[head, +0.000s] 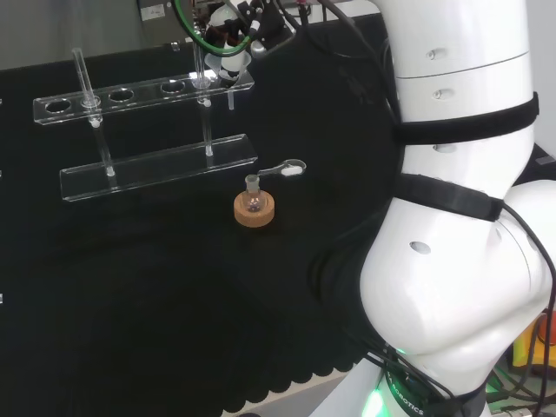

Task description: Pick up the funnel from the transparent funnel stand.

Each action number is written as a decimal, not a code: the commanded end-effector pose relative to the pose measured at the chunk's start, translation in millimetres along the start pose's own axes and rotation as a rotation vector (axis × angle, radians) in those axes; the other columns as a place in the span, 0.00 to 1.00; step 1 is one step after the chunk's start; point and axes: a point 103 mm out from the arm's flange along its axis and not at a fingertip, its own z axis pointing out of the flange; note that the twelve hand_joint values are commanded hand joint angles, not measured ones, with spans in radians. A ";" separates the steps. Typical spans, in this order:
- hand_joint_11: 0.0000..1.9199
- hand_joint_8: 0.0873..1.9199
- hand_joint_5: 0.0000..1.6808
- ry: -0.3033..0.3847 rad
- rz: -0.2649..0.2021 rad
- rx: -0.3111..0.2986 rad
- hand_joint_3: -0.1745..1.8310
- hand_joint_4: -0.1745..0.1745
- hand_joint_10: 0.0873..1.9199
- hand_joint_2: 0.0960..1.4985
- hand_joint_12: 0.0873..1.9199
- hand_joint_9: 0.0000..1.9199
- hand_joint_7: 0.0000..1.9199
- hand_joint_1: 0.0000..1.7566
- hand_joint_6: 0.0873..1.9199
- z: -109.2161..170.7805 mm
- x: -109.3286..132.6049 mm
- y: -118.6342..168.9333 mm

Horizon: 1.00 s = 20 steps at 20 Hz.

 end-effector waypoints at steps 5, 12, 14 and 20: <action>0.22 0.25 0.15 -0.006 -0.009 0.020 0.39 0.63 0.39 0.37 0.74 0.12 0.00 0.45 0.00 1.9 -1.1 4.7; 0.22 0.25 0.15 -0.004 -0.015 0.054 0.39 0.63 0.39 0.37 0.74 0.12 0.00 0.45 0.00 0.2 -4.1 8.5; 0.21 0.26 0.15 -0.003 -0.016 0.066 0.39 0.64 0.39 0.37 0.74 0.12 0.00 0.45 0.00 0.6 -4.8 9.8; 0.21 0.29 0.18 0.008 -0.024 0.091 0.40 0.64 0.39 0.36 0.74 0.14 0.01 0.45 0.00 2.3 -8.2 12.3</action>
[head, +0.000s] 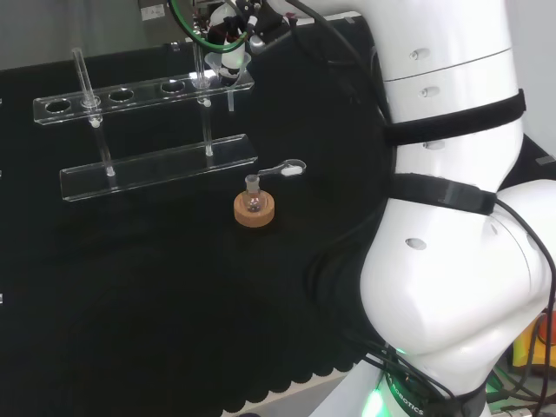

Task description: Pick up the funnel from the transparent funnel stand.

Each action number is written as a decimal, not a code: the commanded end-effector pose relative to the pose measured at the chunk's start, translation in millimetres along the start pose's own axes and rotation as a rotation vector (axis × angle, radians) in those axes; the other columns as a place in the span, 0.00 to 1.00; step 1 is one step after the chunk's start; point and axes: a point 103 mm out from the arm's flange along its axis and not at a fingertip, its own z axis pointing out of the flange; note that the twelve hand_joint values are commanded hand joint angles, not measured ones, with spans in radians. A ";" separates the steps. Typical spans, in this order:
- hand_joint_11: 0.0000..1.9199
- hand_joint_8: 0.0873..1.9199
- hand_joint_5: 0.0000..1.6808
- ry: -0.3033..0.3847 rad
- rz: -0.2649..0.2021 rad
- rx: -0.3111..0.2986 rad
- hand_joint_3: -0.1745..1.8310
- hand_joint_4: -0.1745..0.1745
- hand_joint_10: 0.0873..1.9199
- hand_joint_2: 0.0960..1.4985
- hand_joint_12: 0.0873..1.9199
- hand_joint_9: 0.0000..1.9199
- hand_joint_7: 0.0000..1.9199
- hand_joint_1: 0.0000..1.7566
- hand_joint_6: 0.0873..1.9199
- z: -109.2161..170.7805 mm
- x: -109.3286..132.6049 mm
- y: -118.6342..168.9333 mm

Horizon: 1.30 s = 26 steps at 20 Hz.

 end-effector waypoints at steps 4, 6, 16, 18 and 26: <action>0.21 0.30 0.19 0.012 -0.015 0.040 0.41 0.64 0.37 0.36 0.74 0.17 0.02 0.45 0.00 4.3 -2.6 0.8; 0.21 0.31 0.19 0.012 -0.015 0.038 0.41 0.63 0.37 0.36 0.74 0.18 0.03 0.45 0.00 4.2 -2.4 0.3; 0.21 0.34 0.42 -0.091 0.050 -0.130 0.41 0.53 0.27 0.38 0.71 0.45 0.36 0.47 0.07 -1.9 2.6 -9.1; 0.22 0.37 0.47 -0.111 0.077 -0.184 0.41 0.52 0.27 0.40 0.69 0.53 0.44 0.48 0.21 -7.3 2.4 -13.6; 0.25 0.38 0.50 -0.155 0.096 -0.224 0.42 0.50 0.28 0.42 0.67 0.58 0.47 0.50 0.34 -39.8 -5.5 -38.1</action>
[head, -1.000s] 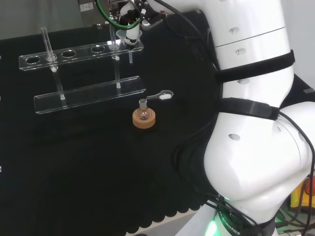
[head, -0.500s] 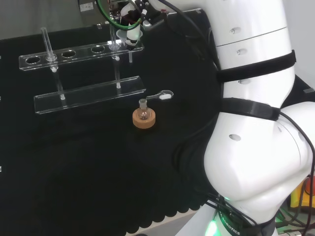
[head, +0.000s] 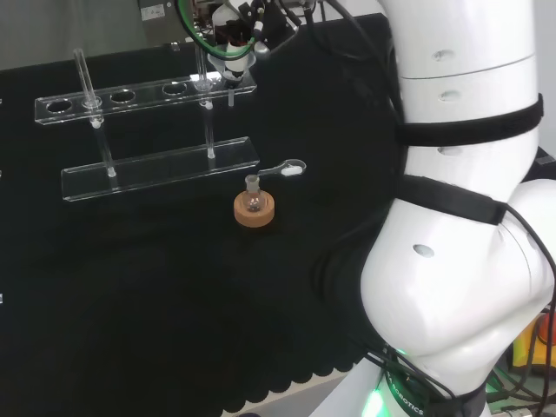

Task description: Pick up the funnel from the transparent funnel stand.

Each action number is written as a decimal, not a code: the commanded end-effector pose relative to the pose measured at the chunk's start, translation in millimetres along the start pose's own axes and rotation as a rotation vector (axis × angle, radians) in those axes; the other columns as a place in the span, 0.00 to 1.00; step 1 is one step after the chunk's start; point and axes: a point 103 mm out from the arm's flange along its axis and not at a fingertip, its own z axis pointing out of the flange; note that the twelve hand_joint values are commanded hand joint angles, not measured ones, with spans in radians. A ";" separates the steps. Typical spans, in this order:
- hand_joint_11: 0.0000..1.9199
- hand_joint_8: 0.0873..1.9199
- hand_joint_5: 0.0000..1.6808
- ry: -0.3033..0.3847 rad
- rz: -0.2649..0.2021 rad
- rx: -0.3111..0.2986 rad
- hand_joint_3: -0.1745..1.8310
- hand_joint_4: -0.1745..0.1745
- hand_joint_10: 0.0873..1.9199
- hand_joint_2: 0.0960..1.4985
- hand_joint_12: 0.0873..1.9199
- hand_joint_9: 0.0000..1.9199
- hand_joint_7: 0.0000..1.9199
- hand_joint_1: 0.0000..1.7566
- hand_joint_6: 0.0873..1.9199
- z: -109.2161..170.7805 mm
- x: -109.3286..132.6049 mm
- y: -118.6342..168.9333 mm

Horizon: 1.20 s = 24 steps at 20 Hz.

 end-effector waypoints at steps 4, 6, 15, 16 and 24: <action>0.25 0.38 0.48 -0.067 0.053 -0.090 0.42 0.50 0.29 0.41 0.67 0.58 0.46 0.50 0.36 -49.8 -16.4 -32.1; 0.24 0.39 0.47 -0.066 0.063 -0.068 0.43 0.49 0.29 0.41 0.67 0.58 0.45 0.50 0.37 -53.4 -20.2 -42.5; 0.23 0.39 0.40 -0.071 0.105 -0.068 0.43 0.47 0.30 0.41 0.67 0.58 0.41 0.50 0.39 -66.3 -21.2 -103.6; 0.23 0.39 0.40 -0.072 0.108 -0.070 0.43 0.48 0.30 0.41 0.67 0.58 0.41 0.50 0.39 -66.5 -19.9 -110.1; 0.23 0.38 0.39 -0.079 0.122 -0.054 0.43 0.48 0.30 0.41 0.67 0.58 0.40 0.50 0.39 -57.4 -3.5 -155.1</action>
